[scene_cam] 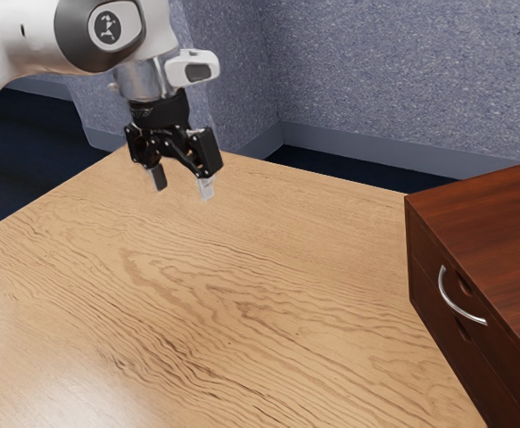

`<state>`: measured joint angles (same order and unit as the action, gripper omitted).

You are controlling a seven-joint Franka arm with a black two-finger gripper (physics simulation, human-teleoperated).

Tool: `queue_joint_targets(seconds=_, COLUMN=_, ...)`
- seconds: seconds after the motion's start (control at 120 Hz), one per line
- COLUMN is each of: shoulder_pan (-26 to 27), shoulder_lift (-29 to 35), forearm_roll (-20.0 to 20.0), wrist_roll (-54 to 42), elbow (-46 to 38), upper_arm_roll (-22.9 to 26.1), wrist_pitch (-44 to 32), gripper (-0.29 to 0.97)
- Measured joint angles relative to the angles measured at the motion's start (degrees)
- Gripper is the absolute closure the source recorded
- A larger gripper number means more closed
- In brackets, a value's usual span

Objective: Pull the drawer handle with one arm to open the drawer

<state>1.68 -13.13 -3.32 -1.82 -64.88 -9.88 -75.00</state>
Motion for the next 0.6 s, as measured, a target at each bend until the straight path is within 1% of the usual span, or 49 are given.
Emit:
queue_joint_targets(seconds=0.133, shoulder_pan=-0.1, shoulder_lift=0.0, forearm_roll=-0.8, wrist_roll=-0.3, elbow=-0.1, upper_arm_roll=0.0, wrist_pitch=-3.1, gripper=0.0)
queue_joint_targets(seconds=0.292, shoulder_pan=-0.8, shoulder_lift=0.6, forearm_roll=-1.5, wrist_roll=-0.4, elbow=0.4, upper_arm_roll=0.0, wrist_pitch=-4.9, gripper=0.0)
queue_joint_targets(seconds=0.333, shoulder_pan=-0.7, shoulder_lift=2.9, forearm_roll=-0.2, wrist_roll=-0.5, elbow=0.8, upper_arm_roll=0.0, wrist_pitch=-4.9, gripper=0.0)
queue_joint_targets(seconds=0.383, shoulder_pan=-0.5, shoulder_lift=7.7, forearm_roll=2.4, wrist_roll=-0.4, elbow=1.1, upper_arm_roll=0.3, wrist_pitch=-4.3, gripper=0.0)
queue_joint_targets(seconds=0.442, shoulder_pan=-0.8, shoulder_lift=10.9, forearm_roll=3.5, wrist_roll=0.2, elbow=1.3, upper_arm_roll=0.6, wrist_pitch=-3.6, gripper=0.0)
queue_joint_targets(seconds=0.55, shoulder_pan=-3.0, shoulder_lift=10.6, forearm_roll=4.7, wrist_roll=4.3, elbow=1.0, upper_arm_roll=2.6, wrist_pitch=-2.8, gripper=0.0)
queue_joint_targets(seconds=0.6, shoulder_pan=-3.4, shoulder_lift=9.5, forearm_roll=4.3, wrist_roll=7.3, elbow=0.8, upper_arm_roll=3.7, wrist_pitch=-2.5, gripper=0.0)
